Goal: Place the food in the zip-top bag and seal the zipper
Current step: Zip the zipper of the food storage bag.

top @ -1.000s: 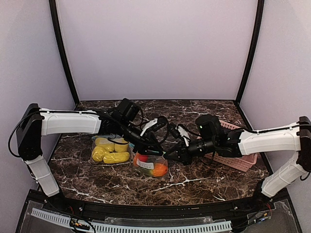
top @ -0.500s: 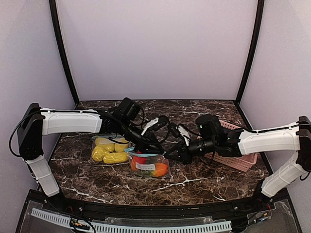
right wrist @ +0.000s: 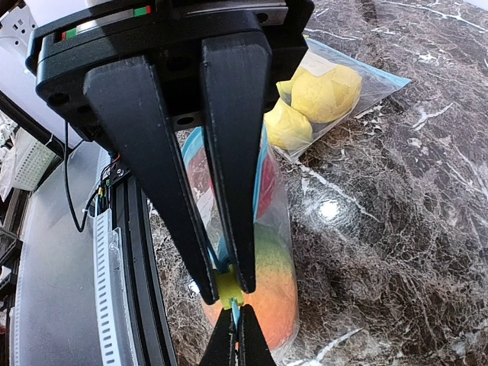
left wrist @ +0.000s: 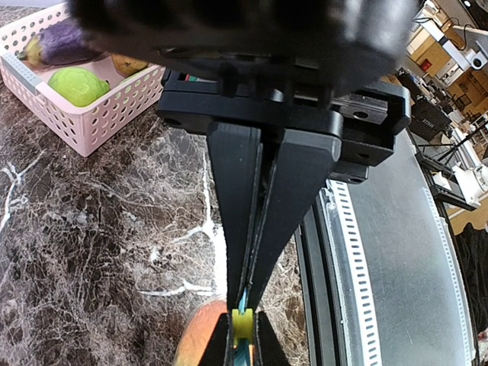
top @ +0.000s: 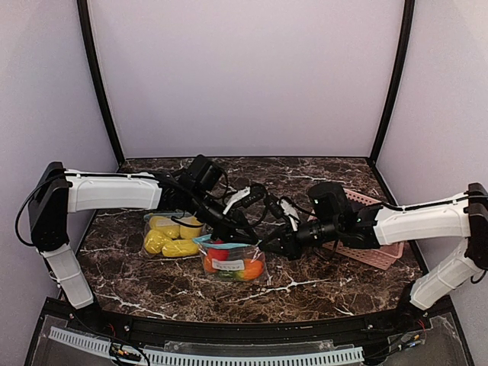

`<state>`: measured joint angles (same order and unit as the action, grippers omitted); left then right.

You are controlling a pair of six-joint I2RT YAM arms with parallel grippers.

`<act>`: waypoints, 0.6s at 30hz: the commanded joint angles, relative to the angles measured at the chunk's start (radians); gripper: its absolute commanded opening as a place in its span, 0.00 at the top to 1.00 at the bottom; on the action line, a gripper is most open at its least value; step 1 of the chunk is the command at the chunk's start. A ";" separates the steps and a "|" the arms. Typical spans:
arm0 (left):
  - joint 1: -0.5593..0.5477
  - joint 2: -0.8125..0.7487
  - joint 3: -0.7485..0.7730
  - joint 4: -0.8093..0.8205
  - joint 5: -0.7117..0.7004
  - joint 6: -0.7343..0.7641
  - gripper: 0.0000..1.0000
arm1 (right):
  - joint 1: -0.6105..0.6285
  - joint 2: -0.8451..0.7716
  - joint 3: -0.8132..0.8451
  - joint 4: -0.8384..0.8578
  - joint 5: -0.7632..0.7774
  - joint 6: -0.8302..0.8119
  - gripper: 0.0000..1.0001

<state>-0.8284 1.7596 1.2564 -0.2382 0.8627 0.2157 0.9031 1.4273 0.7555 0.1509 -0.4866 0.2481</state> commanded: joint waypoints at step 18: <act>-0.013 -0.043 -0.022 -0.046 -0.058 0.004 0.99 | -0.033 -0.074 -0.038 -0.036 0.289 0.049 1.00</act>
<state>-0.8349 1.7596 1.2610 -0.1875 0.7860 0.2165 0.9043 1.3907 0.7391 0.1490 -0.3546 0.2752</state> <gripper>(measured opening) 0.070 0.006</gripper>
